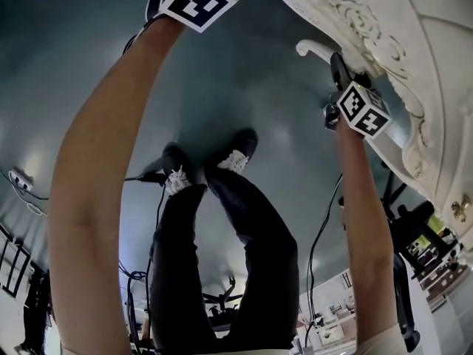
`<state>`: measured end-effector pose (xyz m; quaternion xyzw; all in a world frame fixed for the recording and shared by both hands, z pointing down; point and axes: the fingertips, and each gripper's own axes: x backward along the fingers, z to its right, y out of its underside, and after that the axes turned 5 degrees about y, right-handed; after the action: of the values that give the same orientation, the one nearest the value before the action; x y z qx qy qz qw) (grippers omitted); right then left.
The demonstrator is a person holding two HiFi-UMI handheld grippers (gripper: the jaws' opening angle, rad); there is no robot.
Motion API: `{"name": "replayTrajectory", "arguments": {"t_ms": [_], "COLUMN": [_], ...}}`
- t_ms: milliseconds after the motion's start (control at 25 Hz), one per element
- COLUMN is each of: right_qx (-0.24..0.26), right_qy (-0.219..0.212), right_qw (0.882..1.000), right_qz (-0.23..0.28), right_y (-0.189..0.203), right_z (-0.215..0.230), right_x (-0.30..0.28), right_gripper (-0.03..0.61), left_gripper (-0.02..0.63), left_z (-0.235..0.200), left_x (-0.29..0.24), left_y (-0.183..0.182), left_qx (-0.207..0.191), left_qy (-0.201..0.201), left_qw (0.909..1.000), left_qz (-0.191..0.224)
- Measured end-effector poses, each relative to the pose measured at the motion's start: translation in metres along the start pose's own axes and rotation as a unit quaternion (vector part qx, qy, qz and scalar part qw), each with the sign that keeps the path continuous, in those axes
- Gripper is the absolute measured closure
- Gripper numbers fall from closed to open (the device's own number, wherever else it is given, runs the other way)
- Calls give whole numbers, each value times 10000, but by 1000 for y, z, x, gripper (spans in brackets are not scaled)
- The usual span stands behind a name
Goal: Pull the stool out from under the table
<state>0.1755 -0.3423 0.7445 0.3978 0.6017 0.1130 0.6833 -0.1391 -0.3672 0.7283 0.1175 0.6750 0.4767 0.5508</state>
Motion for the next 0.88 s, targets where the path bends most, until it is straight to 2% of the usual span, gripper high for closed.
{"name": "replayTrajectory", "arguments": {"t_ms": [160,480,640,880], "right_qx": [-118,-147,-132,-159], "right_qy": [94,185,172,161], "right_qw": [9999,9997,9997,9995], "right_qz": [77,12,-78,-203], "right_y": [2,19,31,52], "right_z": [-1,-11,-21,-31], "right_x": [5,19,29,45], "right_gripper": [298,302,304,304], "left_gripper": [301,314,322,322], "left_z": [1,12,34,49], "left_x": [2,21,25,43], "left_y": [6,20,38,60], "left_qx": [225,185,314,492], "left_qy": [-72,-78,334,215], "left_qw": [9997,9998,9989,9986], "left_qz": [36,34,26,-32]}}
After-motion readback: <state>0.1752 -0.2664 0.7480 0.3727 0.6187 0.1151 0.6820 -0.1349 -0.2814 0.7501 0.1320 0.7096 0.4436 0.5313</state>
